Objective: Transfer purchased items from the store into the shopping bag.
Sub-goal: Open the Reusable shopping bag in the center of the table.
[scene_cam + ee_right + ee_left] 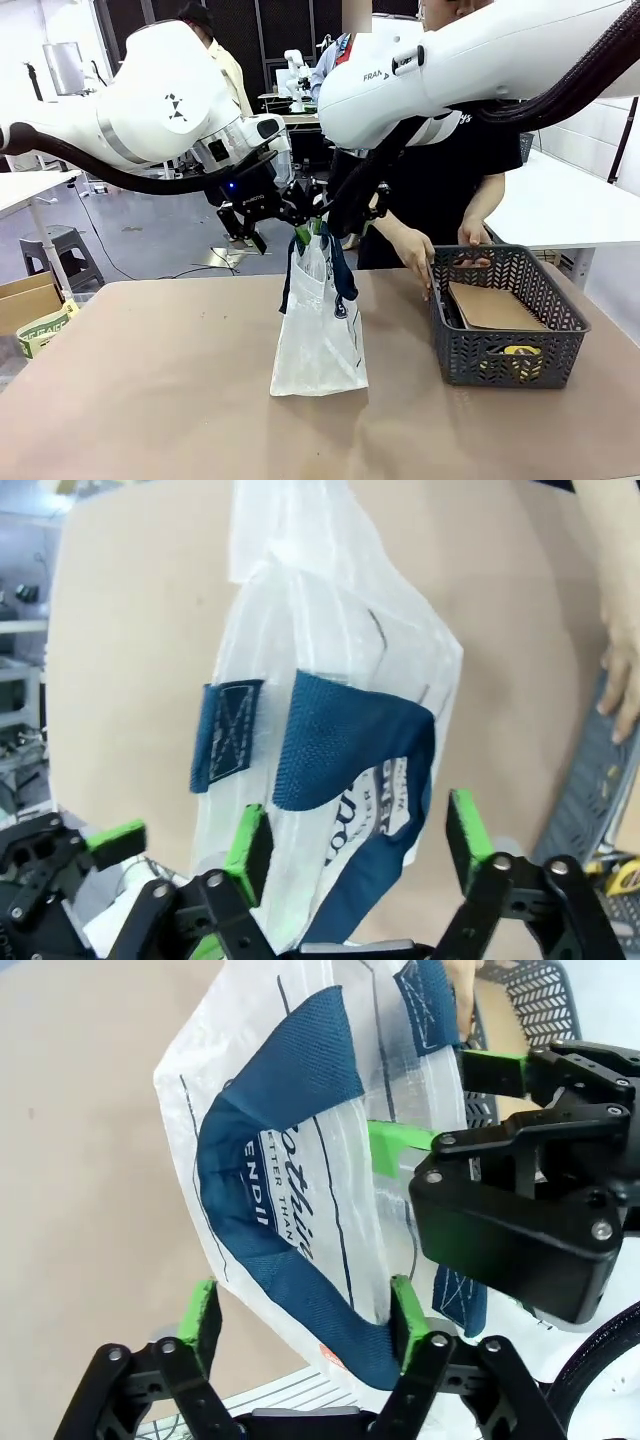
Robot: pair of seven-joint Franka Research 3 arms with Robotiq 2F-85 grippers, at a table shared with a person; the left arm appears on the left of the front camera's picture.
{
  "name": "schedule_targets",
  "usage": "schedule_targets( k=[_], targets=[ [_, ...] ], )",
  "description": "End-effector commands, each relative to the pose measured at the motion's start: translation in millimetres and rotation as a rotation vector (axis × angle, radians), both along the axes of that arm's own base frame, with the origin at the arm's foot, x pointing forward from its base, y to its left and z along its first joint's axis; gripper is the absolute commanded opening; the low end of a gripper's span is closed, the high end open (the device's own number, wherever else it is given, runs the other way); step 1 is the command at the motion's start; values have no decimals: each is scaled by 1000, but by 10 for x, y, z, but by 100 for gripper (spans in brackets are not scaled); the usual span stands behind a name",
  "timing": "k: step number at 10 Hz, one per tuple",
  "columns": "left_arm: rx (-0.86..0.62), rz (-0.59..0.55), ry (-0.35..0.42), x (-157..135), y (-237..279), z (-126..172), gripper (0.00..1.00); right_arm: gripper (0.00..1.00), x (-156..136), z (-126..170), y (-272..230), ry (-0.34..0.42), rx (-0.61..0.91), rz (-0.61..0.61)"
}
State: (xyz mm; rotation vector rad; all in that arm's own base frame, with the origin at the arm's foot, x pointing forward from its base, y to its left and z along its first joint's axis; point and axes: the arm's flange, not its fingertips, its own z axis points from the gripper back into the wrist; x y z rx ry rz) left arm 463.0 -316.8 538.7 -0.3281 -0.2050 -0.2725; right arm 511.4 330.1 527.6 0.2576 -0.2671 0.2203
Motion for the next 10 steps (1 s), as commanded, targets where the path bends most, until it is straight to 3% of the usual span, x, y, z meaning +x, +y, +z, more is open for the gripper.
schedule_targets(
  k=[1, 3, 4, 10],
  targets=[
    [5, 15, -1, -8, 23, 3, 47, 51, -66, -62, -80, 12, 70, 36],
    [-4, 13, -2, -11, 21, -5, 10, 12, -54, -87, -61, 43, 96, 30],
    [-4, 14, 0, -6, 19, -10, 0, 0, -55, -96, -49, 50, 99, 32],
    [78, 47, -27, 0, 71, -57, 0, 0, -118, 10, -62, 97, -92, 59]
  ],
)
